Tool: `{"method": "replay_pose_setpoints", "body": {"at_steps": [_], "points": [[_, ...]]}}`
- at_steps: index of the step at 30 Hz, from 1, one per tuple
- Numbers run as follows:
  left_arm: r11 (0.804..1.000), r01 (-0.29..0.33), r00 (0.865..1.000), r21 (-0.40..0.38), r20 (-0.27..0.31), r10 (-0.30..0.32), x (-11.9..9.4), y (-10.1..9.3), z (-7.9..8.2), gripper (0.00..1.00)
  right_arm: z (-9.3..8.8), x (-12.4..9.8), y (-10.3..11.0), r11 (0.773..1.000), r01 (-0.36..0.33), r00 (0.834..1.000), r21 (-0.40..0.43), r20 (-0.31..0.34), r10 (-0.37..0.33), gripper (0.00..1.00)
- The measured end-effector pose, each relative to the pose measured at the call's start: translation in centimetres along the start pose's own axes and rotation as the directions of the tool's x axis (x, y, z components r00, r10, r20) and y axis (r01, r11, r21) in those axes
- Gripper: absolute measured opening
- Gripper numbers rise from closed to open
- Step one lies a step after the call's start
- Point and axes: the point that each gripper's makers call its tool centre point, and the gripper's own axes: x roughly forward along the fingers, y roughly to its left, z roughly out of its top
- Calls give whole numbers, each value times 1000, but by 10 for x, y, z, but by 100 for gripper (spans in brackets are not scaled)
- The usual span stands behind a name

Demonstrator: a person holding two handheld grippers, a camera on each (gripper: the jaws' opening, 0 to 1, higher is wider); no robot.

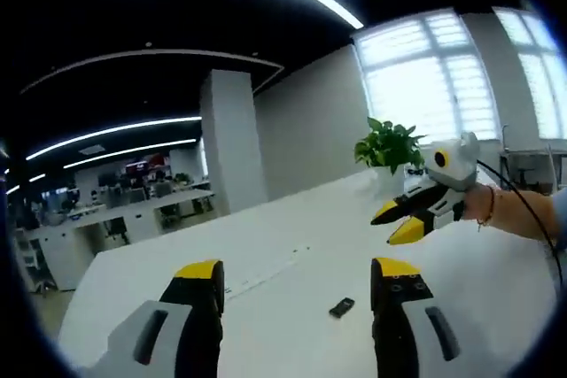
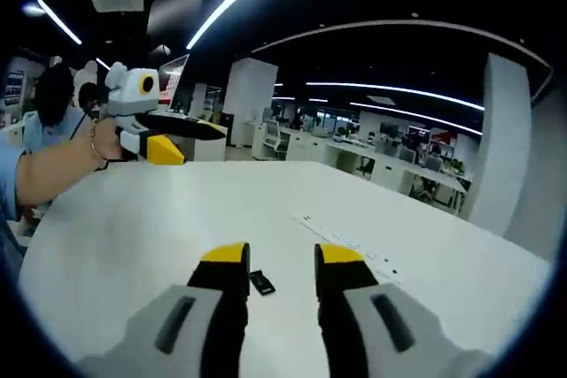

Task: Snap the two parts of the plastic buckle together until the buckle closes and remains connected.

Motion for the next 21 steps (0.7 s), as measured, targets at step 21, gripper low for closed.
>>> {"method": "replay_pose_setpoints", "body": {"at_steps": [21], "points": [[978, -204, 967, -48, 148, 209, -115, -9, 12, 70, 15, -108, 13, 967, 229, 973, -107, 50, -225, 39]]}}
